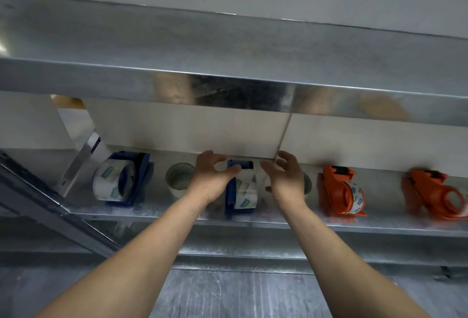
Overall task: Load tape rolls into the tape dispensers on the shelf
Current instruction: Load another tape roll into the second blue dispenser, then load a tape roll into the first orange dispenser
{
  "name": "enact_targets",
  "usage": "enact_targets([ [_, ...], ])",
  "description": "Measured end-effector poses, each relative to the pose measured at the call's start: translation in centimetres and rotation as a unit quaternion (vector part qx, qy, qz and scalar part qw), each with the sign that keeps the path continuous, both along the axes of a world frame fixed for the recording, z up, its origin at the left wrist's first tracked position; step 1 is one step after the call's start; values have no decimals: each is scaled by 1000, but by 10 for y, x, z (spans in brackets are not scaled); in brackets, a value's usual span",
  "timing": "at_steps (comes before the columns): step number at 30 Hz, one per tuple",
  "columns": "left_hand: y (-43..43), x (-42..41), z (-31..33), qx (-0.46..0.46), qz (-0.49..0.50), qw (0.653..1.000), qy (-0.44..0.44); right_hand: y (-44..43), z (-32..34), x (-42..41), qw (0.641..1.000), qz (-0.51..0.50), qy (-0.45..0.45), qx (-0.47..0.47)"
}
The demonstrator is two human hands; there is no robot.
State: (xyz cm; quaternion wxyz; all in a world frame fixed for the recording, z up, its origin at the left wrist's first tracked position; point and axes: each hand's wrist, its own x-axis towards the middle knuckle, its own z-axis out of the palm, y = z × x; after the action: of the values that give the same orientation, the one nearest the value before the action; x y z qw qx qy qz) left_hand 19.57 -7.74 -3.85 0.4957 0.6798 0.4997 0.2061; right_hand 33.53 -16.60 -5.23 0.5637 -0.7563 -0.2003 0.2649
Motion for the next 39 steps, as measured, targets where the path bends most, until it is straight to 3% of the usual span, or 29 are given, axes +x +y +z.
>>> enact_targets([
  [8, -27, 1, 14, 58, -9, 988, -142, -61, 44, 0, 982, 63, -174, 43],
  [19, -120, 56, 45, 139, 54, 969, -195, -171, 78, 48, 945, -1, -326, 35],
  [31, -286, 155, 104, 168, 8, 930, -328, -342, 123, 128, 912, -104, -354, 176],
  [39, -352, 235, 119, 129, -61, 915, -377, -422, 140, 184, 898, -183, -349, 195],
])
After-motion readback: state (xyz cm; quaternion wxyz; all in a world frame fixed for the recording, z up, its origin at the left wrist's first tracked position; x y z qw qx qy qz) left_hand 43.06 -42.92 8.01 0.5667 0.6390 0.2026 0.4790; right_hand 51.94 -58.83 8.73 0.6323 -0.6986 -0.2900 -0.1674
